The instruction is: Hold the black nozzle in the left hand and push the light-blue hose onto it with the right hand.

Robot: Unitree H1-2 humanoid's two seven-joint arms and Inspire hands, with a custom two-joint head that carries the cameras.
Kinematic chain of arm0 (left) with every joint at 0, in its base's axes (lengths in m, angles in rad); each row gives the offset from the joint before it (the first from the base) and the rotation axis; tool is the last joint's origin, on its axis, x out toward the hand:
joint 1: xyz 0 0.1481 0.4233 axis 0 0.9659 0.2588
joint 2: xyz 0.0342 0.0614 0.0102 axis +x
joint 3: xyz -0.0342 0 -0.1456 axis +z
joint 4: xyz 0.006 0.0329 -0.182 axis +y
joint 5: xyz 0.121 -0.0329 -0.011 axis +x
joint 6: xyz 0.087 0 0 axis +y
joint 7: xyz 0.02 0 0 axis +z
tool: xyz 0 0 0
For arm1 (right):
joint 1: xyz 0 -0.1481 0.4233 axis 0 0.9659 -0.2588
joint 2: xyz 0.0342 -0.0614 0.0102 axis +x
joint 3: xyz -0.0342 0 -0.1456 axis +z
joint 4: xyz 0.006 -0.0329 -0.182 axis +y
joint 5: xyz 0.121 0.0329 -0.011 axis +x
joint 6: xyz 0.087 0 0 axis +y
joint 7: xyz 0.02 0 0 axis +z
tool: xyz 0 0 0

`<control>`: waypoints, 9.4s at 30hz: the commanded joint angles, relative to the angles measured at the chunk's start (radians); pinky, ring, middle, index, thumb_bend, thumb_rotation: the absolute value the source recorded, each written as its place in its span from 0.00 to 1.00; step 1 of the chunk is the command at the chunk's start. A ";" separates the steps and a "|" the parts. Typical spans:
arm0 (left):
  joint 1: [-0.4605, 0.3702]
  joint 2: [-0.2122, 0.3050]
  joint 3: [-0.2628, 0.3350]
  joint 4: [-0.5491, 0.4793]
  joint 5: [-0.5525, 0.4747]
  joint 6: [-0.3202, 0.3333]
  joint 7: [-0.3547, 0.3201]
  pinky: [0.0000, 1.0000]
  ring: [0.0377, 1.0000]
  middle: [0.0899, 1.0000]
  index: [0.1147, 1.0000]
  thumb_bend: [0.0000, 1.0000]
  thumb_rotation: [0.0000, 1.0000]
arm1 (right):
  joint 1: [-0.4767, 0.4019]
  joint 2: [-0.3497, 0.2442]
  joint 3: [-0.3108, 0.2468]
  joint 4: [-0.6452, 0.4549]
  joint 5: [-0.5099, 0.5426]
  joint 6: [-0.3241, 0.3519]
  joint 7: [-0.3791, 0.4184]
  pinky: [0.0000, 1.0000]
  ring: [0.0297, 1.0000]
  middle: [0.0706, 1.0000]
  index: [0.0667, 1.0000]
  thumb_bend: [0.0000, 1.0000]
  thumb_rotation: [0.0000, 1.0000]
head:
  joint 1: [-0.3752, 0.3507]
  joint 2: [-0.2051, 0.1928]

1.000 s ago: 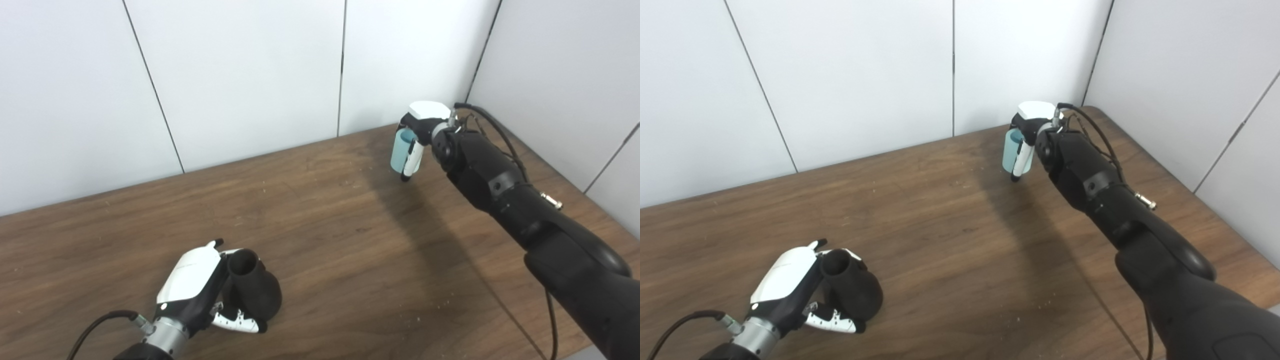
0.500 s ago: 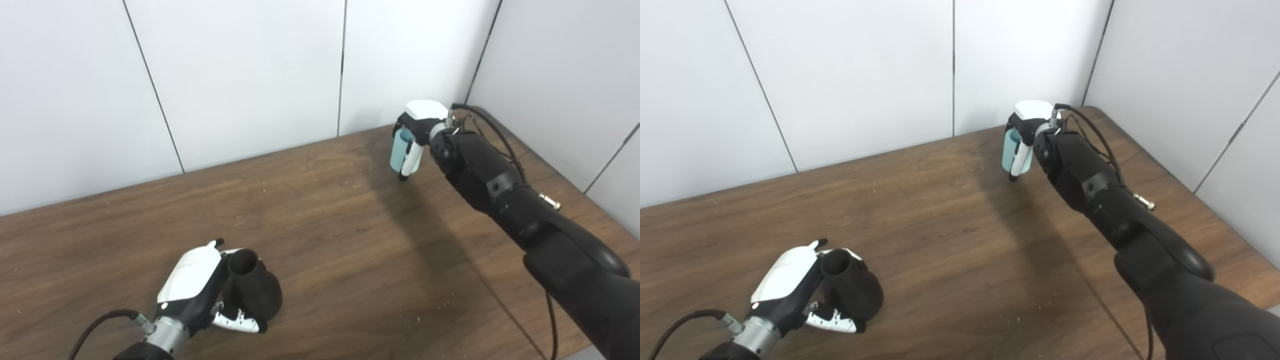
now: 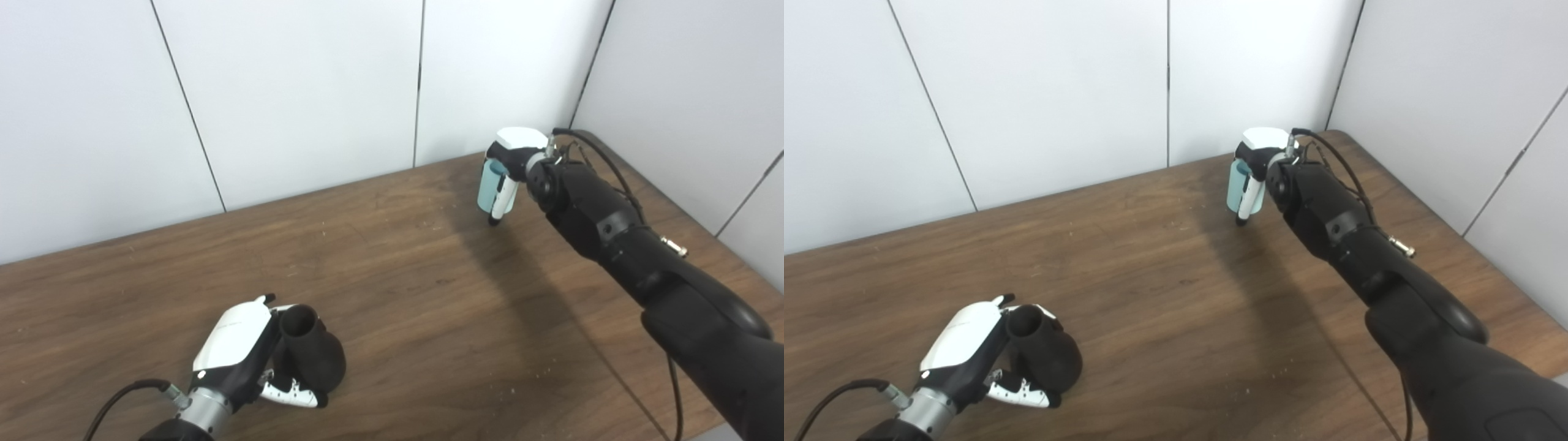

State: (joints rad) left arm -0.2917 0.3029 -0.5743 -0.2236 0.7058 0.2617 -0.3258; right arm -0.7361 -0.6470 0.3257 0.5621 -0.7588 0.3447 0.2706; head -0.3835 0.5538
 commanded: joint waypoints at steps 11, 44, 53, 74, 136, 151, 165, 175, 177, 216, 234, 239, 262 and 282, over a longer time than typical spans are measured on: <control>0.068 0.000 -0.073 0.052 -0.008 0.067 -0.151 0.96 0.62 0.47 0.40 0.52 0.00 | -0.034 -0.036 -0.044 -0.099 -0.019 -0.079 -0.189 0.34 0.41 0.46 0.42 0.50 0.00 | 0.005 0.006; 0.032 -0.128 -0.125 0.056 0.075 0.202 -0.193 0.88 0.70 0.49 0.38 0.52 0.00 | 0.327 0.118 -0.133 -1.244 0.186 0.089 0.320 0.32 0.41 0.47 0.46 0.50 0.00 | 0.367 0.097; 0.019 -0.134 -0.130 0.063 0.070 0.196 -0.200 0.92 0.70 0.49 0.38 0.52 0.00 | 0.342 0.182 -0.106 -1.232 0.185 0.070 0.329 0.31 0.41 0.48 0.47 0.50 0.00 | 0.372 0.109; -0.034 -0.160 -0.130 0.033 0.275 0.208 -0.499 0.94 0.77 0.45 0.41 0.52 0.00 | 0.290 0.243 -0.110 -1.231 0.151 0.060 0.326 0.39 0.40 0.45 0.44 0.50 0.00 | 0.386 0.138; -0.026 -0.170 -0.065 0.032 0.201 0.206 -0.463 0.91 0.77 0.61 0.42 0.52 0.04 | 0.177 0.124 0.110 -1.178 0.108 -0.086 0.630 0.33 0.42 0.46 0.42 0.50 0.00 | 0.377 0.206; 0.059 -0.298 0.158 0.087 0.075 0.208 -0.426 0.57 0.50 0.46 0.39 0.50 0.00 | 0.233 0.156 0.066 -1.184 0.085 -0.049 0.593 0.32 0.42 0.47 0.43 0.50 0.00 | 0.374 0.211; 0.056 -0.274 0.094 0.059 0.110 0.206 -0.398 0.46 0.45 0.45 0.41 0.50 0.00 | 0.275 0.176 0.068 -1.177 0.061 -0.058 0.552 0.33 0.42 0.47 0.44 0.50 0.00 | 0.371 0.217; 0.044 -0.240 0.005 0.020 0.155 0.194 -0.379 0.50 0.47 0.43 0.41 0.50 0.00 | 0.269 0.202 0.073 -1.151 0.062 -0.077 0.527 0.32 0.42 0.47 0.44 0.50 0.00 | 0.374 0.220; 0.037 -0.215 -0.039 0.000 0.199 0.161 -0.370 0.71 0.61 0.48 0.39 0.51 0.00 | 0.272 0.209 0.074 -1.139 0.060 -0.089 0.514 0.33 0.43 0.46 0.44 0.50 0.00 | 0.373 0.229; 0.031 -0.180 -0.065 0.012 0.254 0.143 -0.321 1.00 0.75 0.49 0.38 0.52 0.00 | 0.297 0.176 0.133 -1.154 -0.043 -0.140 0.567 0.69 0.65 0.67 0.55 0.68 0.04 | 0.366 0.243; 0.031 -0.177 -0.055 0.027 0.245 0.118 -0.284 1.00 0.71 0.51 0.37 0.51 0.00 | 0.259 0.133 0.149 -1.189 -0.128 -0.185 0.689 1.00 1.00 0.97 0.85 1.00 0.30 | 0.370 0.242; 0.035 -0.180 -0.052 0.020 0.240 0.127 -0.284 1.00 0.71 0.51 0.37 0.51 0.00 | 0.253 0.134 0.140 -1.187 -0.122 -0.187 0.689 1.00 1.00 0.97 0.87 1.00 0.34 | 0.367 0.241; 0.022 -0.192 -0.060 0.050 0.263 0.120 -0.268 1.00 0.68 0.49 0.37 0.52 0.00 | 0.156 0.216 -0.032 -1.315 -0.062 -0.056 0.736 0.95 0.99 0.98 0.92 1.00 0.40 | 0.372 0.234; 0.016 -0.197 -0.051 0.053 0.252 0.123 -0.264 1.00 0.70 0.49 0.38 0.52 0.00 | 0.072 0.221 -0.088 -1.358 -0.049 0.005 0.826 0.93 0.96 0.94 0.87 1.00 0.41 | 0.377 0.230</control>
State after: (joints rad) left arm -0.3139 0.0965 -0.5995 -0.2322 0.9741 0.3781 -0.5395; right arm -0.6361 -0.4197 0.2601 -0.7868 -0.8127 0.3447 1.1167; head -0.0061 0.7839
